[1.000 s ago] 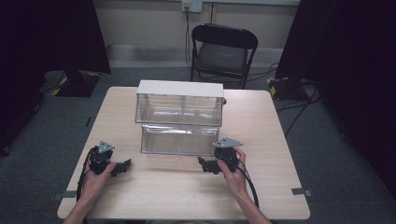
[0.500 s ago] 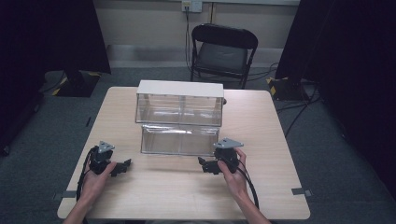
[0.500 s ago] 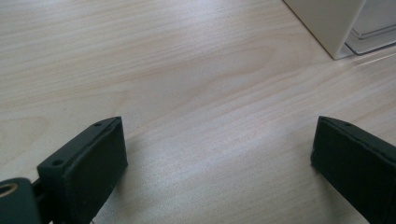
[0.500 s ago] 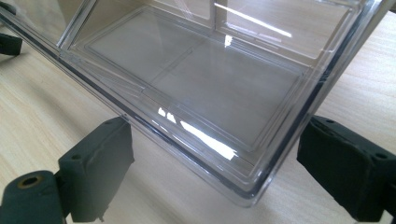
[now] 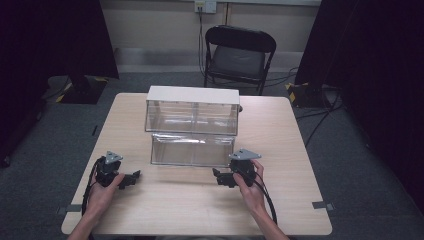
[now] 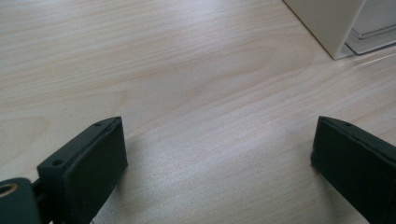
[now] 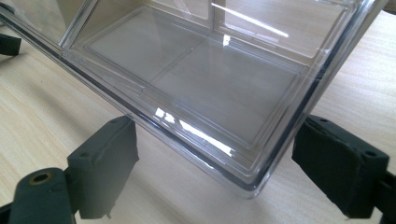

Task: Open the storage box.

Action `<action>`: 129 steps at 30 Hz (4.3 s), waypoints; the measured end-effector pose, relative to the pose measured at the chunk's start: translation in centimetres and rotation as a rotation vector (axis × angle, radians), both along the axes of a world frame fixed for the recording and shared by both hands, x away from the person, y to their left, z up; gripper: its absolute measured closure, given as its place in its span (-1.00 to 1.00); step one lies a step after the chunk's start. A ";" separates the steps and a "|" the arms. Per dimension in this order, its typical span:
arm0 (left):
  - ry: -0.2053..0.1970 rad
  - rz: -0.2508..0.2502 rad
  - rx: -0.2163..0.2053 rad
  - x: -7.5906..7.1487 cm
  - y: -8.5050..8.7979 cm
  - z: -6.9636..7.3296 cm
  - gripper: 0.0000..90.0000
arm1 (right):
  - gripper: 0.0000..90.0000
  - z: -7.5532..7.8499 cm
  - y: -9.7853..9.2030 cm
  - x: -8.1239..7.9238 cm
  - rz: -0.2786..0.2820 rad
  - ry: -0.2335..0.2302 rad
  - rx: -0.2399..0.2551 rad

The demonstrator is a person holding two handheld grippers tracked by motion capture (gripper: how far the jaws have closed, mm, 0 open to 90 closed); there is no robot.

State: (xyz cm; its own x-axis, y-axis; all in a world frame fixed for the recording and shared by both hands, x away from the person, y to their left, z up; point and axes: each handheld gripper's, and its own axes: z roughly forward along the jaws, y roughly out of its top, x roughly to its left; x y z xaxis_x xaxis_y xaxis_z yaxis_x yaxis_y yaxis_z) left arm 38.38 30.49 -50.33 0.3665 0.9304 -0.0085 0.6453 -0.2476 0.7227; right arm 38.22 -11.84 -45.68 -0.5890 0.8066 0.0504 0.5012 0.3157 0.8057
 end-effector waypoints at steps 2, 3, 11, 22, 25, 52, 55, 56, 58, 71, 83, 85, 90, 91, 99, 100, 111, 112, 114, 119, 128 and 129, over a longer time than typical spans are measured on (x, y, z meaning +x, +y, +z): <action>-0.002 0.000 -0.001 0.0 0.0 0.0 -0.93 | -0.71 0.1 -0.1 0.0 0.007 0.002 0.011; -0.002 0.000 -0.001 0.0 0.0 0.0 -0.93 | -0.71 0.1 -0.1 0.0 0.007 0.002 0.011; -0.002 0.001 -0.001 0.0 0.0 0.0 -0.93 | -0.71 0.3 -0.1 -0.3 0.006 -0.004 0.016; -0.002 0.000 -0.001 0.0 0.0 0.0 -0.93 | -0.71 0.5 -0.1 -0.4 0.006 -0.009 0.012; -0.001 0.000 -0.001 0.0 0.0 0.0 -0.93 | -0.71 0.6 -0.1 -0.4 0.005 -0.008 0.013; -0.001 -0.002 -0.001 0.0 0.0 0.0 -0.93 | -0.78 1.6 -0.2 -0.6 0.020 -0.027 0.042; -0.001 0.000 0.000 0.0 0.0 0.0 -0.93 | -0.78 1.9 -0.3 -0.7 0.017 -0.032 0.049; -0.001 0.000 0.000 0.0 0.0 0.0 -0.93 | -0.81 2.0 -0.3 -0.7 0.019 -0.032 0.050; -0.001 0.000 0.000 0.0 0.0 0.0 -0.93 | -0.82 2.1 -0.4 -0.7 0.018 -0.035 0.053; 0.001 -0.001 0.000 0.0 0.0 0.0 -0.93 | -0.82 2.5 -0.4 -0.6 0.009 -0.042 0.067; 0.000 -0.002 -0.002 0.0 0.0 0.0 -0.93 | -0.82 2.8 -0.3 -0.5 0.012 -0.052 0.072; -0.001 -0.002 -0.003 0.0 0.0 0.0 -0.93 | -0.82 2.9 -0.3 -0.5 0.012 -0.055 0.077; 0.000 -0.001 -0.001 0.0 0.0 0.0 -0.94 | -0.82 3.2 -0.3 -0.4 0.019 -0.062 0.090; 0.000 -0.001 -0.002 0.0 0.0 0.0 -0.93 | -0.82 3.2 -0.3 -0.4 0.021 -0.065 0.090; 0.000 -0.001 -0.001 0.0 0.0 0.0 -0.94 | -0.82 3.6 -0.3 -0.4 0.023 -0.065 0.104; 0.001 -0.002 -0.001 0.0 0.0 0.0 -0.93 | -0.82 3.6 -0.3 -0.3 0.022 -0.064 0.105; -0.001 0.000 -0.002 0.0 0.0 0.0 -0.93 | -0.82 3.7 -0.3 -0.2 0.022 -0.058 0.112; 0.001 -0.002 -0.001 0.0 0.0 0.0 -0.94 | -0.82 3.7 -0.2 -0.2 0.021 -0.056 0.112; 0.000 -0.001 -0.001 0.0 0.0 0.0 -0.94 | -0.82 3.7 -0.1 0.0 0.024 -0.059 0.109; 0.000 -0.002 -0.001 0.0 0.0 0.0 -0.93 | -0.81 3.8 0.1 0.2 0.019 -0.055 0.111; 0.001 -0.002 0.000 0.0 0.0 0.0 -0.93 | -0.80 3.9 0.1 0.3 0.012 -0.056 0.103; 0.001 -0.002 0.000 0.0 0.0 0.0 -0.93 | -0.80 3.9 0.1 0.3 0.012 -0.056 0.103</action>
State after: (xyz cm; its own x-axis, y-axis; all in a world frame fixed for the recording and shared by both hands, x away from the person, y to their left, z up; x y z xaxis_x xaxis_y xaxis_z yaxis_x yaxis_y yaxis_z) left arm 38.39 30.50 -50.33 0.3684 0.9296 -0.0091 0.6452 -0.2486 0.7224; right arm 38.51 -11.73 -41.81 -0.6026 0.7919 0.0990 0.4510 0.2355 0.8609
